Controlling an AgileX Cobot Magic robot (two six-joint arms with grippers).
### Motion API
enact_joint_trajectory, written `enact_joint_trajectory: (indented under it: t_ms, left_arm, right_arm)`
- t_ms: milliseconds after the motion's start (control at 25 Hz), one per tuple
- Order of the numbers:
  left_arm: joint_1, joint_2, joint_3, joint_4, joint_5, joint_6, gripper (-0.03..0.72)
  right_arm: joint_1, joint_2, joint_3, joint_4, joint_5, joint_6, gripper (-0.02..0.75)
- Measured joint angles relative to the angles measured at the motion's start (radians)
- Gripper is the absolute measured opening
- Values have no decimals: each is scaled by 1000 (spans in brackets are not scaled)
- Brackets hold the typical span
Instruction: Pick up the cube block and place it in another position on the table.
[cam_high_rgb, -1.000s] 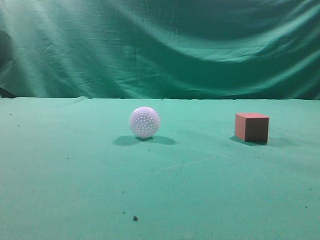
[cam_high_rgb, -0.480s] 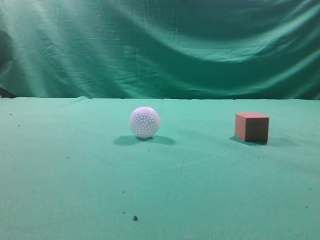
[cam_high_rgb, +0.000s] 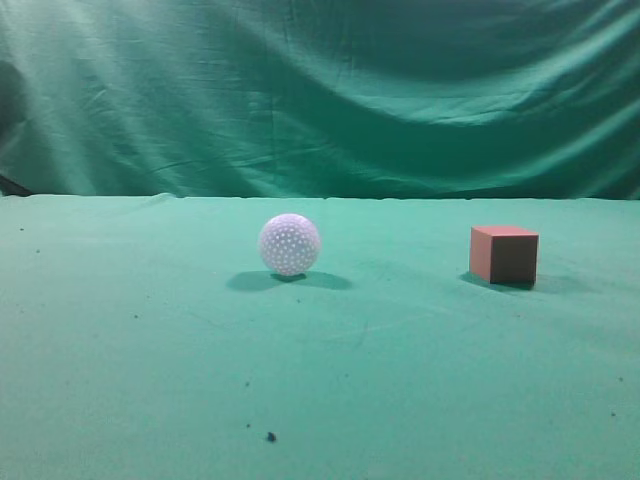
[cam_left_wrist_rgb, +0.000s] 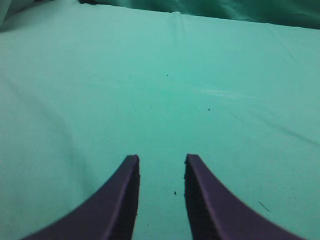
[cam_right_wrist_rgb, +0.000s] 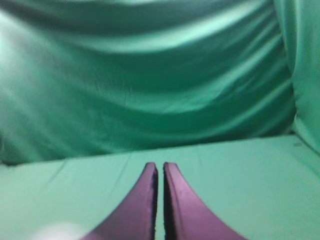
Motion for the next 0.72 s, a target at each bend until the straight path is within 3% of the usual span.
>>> enact_joint_trajectory:
  t_ms: [120,320,600,720]
  left_arm:
    - [0,0,0,0,0,0,262]
    - [0,0,0,0,0,0,262]
    - [0,0,0,0,0,0,262]
    - [0,0,0,0,0,0,262]
  right_arm:
    - [0,74,-4,-4,60,-13,0]
    - [23,255,-62,-26,246,-227,0]
    - [208,588,-184,-69,382,-168,0]
    - [317,728,-260,-179,398,-23,0]
